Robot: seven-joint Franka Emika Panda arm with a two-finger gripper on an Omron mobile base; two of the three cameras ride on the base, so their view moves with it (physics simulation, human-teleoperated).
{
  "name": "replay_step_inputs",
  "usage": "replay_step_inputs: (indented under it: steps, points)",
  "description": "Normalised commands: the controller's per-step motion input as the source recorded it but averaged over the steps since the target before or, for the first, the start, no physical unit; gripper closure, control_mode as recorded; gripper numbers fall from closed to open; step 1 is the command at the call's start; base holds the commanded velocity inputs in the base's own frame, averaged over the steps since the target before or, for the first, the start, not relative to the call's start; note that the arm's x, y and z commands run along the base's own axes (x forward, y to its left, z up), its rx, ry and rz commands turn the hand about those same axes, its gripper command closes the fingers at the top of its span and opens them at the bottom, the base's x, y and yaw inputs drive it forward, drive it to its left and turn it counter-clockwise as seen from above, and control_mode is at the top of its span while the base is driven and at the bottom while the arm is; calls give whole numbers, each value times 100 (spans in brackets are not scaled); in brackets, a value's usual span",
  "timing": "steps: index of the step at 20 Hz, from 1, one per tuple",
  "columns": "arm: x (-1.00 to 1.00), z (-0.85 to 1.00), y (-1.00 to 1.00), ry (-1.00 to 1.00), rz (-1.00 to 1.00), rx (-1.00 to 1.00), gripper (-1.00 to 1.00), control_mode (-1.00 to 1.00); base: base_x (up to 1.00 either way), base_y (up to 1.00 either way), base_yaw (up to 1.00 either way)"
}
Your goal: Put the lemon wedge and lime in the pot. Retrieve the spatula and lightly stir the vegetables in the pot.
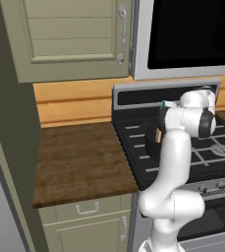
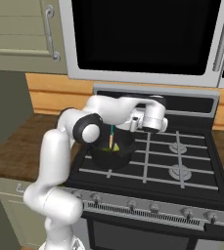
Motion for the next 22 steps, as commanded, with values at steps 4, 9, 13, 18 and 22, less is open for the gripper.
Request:
replay_step_inputs:
  steps: [4,9,13,18,22]
  points:
    - [1,-4,-3,0,0,-1,100,-100,0,0,0]
    - [-2,0,-23,3,-1,-3,100,-100,0,0,0]
    - [-8,0,-45,13,-10,-4,100,-100,0,0,0]
    - [-5,0,-48,8,-12,-1,100,-100,0,0,0]
    - [-8,0,-17,21,-15,4,100,-100,0,0,0]
